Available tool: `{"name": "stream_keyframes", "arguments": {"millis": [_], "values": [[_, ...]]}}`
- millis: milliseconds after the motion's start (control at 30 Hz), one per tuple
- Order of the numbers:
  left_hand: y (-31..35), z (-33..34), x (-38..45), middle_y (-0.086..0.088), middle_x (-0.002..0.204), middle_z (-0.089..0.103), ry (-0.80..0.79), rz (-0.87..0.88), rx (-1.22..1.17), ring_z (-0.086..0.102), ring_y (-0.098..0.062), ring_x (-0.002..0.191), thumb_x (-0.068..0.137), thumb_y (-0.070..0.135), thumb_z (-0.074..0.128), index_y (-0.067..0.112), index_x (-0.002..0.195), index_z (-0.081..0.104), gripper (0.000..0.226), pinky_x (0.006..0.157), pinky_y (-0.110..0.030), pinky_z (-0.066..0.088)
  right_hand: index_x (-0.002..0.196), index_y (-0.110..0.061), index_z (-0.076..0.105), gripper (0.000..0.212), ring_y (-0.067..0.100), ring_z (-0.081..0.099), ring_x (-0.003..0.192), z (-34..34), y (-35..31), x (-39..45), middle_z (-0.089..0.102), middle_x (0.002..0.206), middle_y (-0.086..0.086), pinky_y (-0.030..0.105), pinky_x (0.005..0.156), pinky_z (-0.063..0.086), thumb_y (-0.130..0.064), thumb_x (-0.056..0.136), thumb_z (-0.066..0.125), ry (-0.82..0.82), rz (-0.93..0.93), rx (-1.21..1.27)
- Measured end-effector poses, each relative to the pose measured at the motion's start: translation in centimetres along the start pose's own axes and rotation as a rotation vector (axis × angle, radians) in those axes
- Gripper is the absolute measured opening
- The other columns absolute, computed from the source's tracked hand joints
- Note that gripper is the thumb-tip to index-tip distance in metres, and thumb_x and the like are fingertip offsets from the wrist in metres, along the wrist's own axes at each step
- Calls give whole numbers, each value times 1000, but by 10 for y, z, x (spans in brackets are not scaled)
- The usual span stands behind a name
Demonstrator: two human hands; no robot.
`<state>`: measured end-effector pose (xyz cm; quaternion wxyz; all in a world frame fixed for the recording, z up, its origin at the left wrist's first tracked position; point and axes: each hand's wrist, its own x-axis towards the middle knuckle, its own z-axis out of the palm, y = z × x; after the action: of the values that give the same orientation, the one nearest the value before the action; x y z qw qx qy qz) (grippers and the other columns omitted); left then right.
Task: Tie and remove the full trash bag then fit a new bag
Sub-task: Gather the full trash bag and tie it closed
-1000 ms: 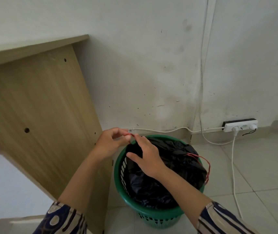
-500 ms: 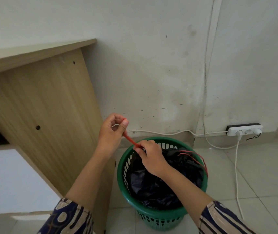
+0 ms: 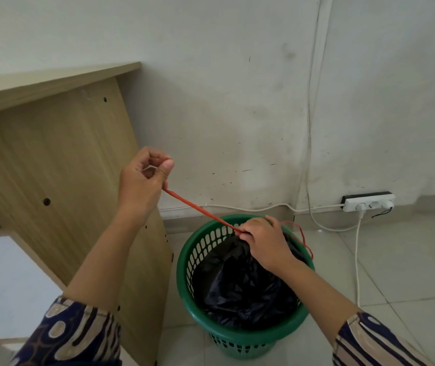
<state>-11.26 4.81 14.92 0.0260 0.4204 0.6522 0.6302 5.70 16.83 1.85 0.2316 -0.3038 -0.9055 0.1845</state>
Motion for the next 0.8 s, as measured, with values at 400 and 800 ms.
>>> {"name": "stream_keyframes", "arguments": {"millis": [400, 800], "values": [[-30, 70, -64, 2, 141, 42, -669, 112, 1018, 22, -18, 139, 94, 45, 31, 27, 130, 44, 42, 113, -50, 2, 104, -18, 66, 22, 19, 48, 113, 8, 0, -1, 65, 107, 2, 30, 97, 20, -17, 93, 47, 53, -8, -8], [-48, 83, -72, -11, 110, 60, -827, -207, 1007, 53, -29, 104, 98, 26, 26, 10, 102, 51, 30, 103, -49, 31, 96, -17, 69, 21, 24, 52, 105, 17, 5, -6, 67, 99, 2, 29, 86, 19, -20, 89, 50, 115, -105, -47]]}}
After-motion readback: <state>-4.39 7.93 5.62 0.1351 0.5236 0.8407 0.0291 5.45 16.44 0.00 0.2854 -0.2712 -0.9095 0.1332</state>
